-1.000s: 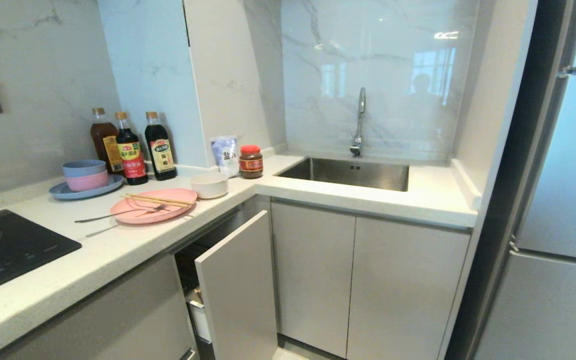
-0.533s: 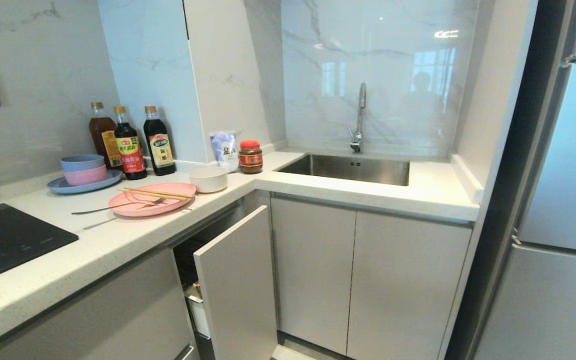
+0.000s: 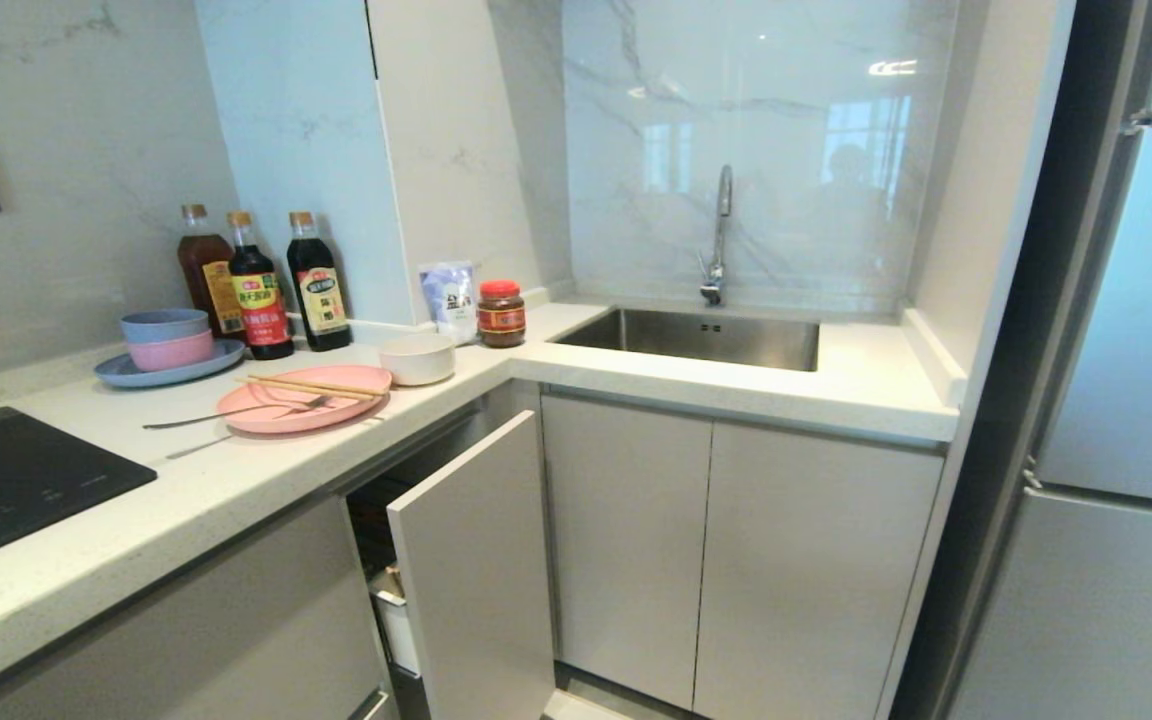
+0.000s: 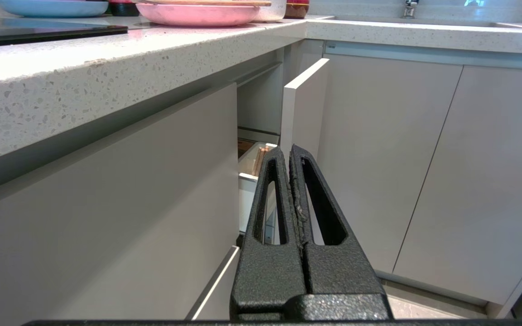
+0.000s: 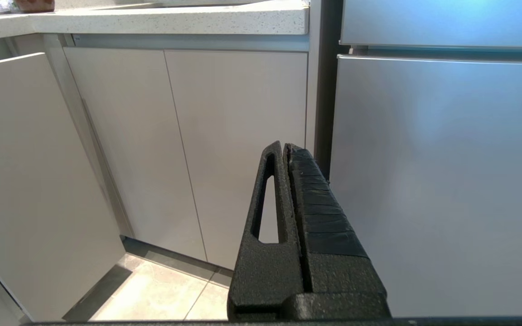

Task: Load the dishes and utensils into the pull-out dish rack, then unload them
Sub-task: Open the cupboard

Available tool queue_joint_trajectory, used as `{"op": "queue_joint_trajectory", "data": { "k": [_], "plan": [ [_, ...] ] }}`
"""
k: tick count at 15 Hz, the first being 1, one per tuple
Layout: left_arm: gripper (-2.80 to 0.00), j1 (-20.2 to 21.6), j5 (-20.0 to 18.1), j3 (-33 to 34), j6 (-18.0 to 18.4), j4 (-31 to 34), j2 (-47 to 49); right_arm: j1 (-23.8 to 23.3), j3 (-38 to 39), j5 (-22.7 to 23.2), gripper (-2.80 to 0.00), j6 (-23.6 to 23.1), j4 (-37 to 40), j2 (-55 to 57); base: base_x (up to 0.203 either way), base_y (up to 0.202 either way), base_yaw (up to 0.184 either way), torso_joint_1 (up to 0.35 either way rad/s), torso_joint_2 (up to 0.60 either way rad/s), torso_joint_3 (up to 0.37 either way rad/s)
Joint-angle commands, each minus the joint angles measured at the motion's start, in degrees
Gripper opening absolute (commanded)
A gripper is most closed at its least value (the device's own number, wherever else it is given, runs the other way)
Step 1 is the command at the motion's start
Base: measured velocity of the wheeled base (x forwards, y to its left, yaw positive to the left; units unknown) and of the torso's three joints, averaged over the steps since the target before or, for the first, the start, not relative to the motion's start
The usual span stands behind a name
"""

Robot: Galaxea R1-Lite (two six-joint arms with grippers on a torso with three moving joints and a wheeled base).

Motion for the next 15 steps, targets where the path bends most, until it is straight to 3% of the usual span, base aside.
{"op": "queue_joint_trajectory", "data": {
  "k": [1,13,15],
  "plan": [
    [-2.8,0.02,0.01,0.0,-0.02,0.0,0.06,0.01,0.0,0.0,-2.8,-0.02,-0.02,0.05,0.0,0.0,0.0,0.0,0.0,0.0],
    [-2.8,0.02,0.01,0.0,0.07,0.0,0.06,0.01,0.0,0.0,-2.8,0.05,-0.02,0.05,0.0,0.0,0.0,0.0,0.0,0.0],
    [-2.8,0.02,0.19,-1.86,2.55,-0.12,0.06,0.01,0.0,0.0,-2.8,-0.04,-0.02,0.05,0.0,0.0,0.0,0.0,0.0,0.0]
  ]
}}
